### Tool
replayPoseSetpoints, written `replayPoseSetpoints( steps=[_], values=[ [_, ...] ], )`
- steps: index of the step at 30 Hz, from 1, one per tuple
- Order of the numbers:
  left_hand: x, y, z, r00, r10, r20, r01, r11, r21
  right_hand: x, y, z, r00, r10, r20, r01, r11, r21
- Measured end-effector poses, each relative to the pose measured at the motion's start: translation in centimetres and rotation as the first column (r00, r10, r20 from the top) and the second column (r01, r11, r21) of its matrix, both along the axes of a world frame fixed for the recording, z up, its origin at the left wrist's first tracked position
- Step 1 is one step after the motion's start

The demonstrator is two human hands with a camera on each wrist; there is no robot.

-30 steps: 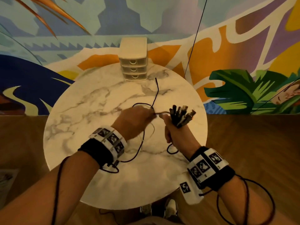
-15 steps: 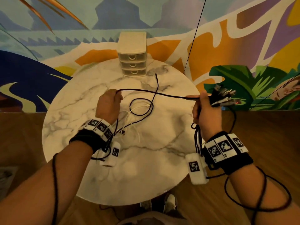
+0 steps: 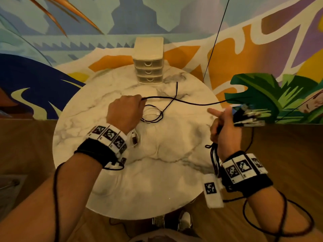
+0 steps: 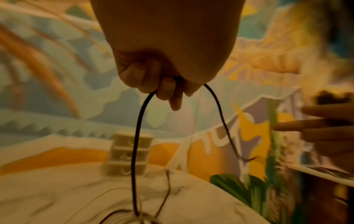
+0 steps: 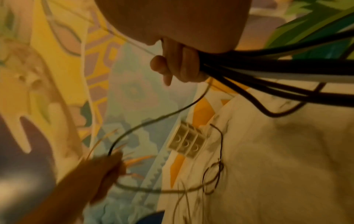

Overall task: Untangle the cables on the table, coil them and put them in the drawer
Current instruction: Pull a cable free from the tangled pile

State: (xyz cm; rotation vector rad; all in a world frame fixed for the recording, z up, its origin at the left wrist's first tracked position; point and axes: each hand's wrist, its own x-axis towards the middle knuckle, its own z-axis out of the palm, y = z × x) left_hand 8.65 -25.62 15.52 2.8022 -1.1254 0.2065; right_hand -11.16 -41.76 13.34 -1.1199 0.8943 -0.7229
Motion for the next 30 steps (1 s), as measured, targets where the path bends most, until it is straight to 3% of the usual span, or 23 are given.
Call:
replayPoseSetpoints(
  steps=[4,8,11,13,15,17,20,21,22,24,26,27,30],
  values=[
    [-5.7,-2.7,1.2,0.977,-0.198,0.078,0.177,0.959,0.220,0.8,3.3,-0.3,0.922,0.363,-0.134,-0.377,0.922,-0.095],
    [-9.6,-2.8,-0.6,0.944,-0.327,-0.049,0.331,0.938,0.107,1.2,4.2,-0.3,0.872,0.436,-0.222,-0.460,0.885,-0.072],
    [-10.1,-1.9,-3.5,0.930,-0.278,-0.240,0.268,0.961,-0.075,1.1,3.6,-0.1,0.908,0.392,-0.150,-0.408,0.907,-0.100],
    [-9.1,-0.3,-7.0,0.830,-0.221,-0.512,0.142,0.972,-0.188,0.9,2.9,0.3,0.950,0.303,-0.075,-0.310,0.944,-0.109],
    [-6.5,1.4,-9.4,0.714,-0.077,-0.696,-0.044,0.987,-0.154,0.6,1.9,1.0,0.985,0.172,0.007,-0.172,0.983,-0.065],
    [-2.7,1.8,-9.6,0.739,0.050,-0.672,-0.160,0.982,-0.103,0.2,1.3,1.5,0.995,0.085,0.053,-0.084,0.996,-0.032],
    [1.4,-0.1,-6.2,0.877,0.013,-0.480,-0.251,0.865,-0.434,-0.3,1.1,1.7,0.997,-0.004,0.078,0.006,1.000,-0.027],
    [2.1,-0.6,-5.5,0.900,-0.017,-0.435,-0.230,0.830,-0.508,-0.4,0.9,1.9,0.995,-0.040,0.092,0.041,0.999,-0.010],
    [2.3,-0.9,-5.6,0.897,-0.046,-0.439,-0.196,0.849,-0.491,-0.5,0.7,2.1,0.991,-0.074,0.110,0.073,0.997,0.008],
    [1.8,-0.4,-7.0,0.805,-0.055,-0.590,-0.131,0.955,-0.267,-0.9,-0.1,2.4,0.978,-0.143,0.154,0.142,0.990,0.017],
    [1.3,0.3,-7.6,0.657,0.023,-0.754,-0.166,0.980,-0.114,-1.5,-1.1,2.6,0.956,-0.220,0.191,0.222,0.975,0.013],
    [1.4,0.4,-7.4,0.630,0.027,-0.776,-0.207,0.969,-0.135,-1.7,-1.5,2.5,0.944,-0.256,0.209,0.258,0.966,0.021],
    [1.6,-0.8,-5.9,0.669,-0.081,-0.739,-0.236,0.920,-0.314,-2.1,-1.9,2.2,0.929,-0.300,0.217,0.292,0.954,0.065]
  ],
)
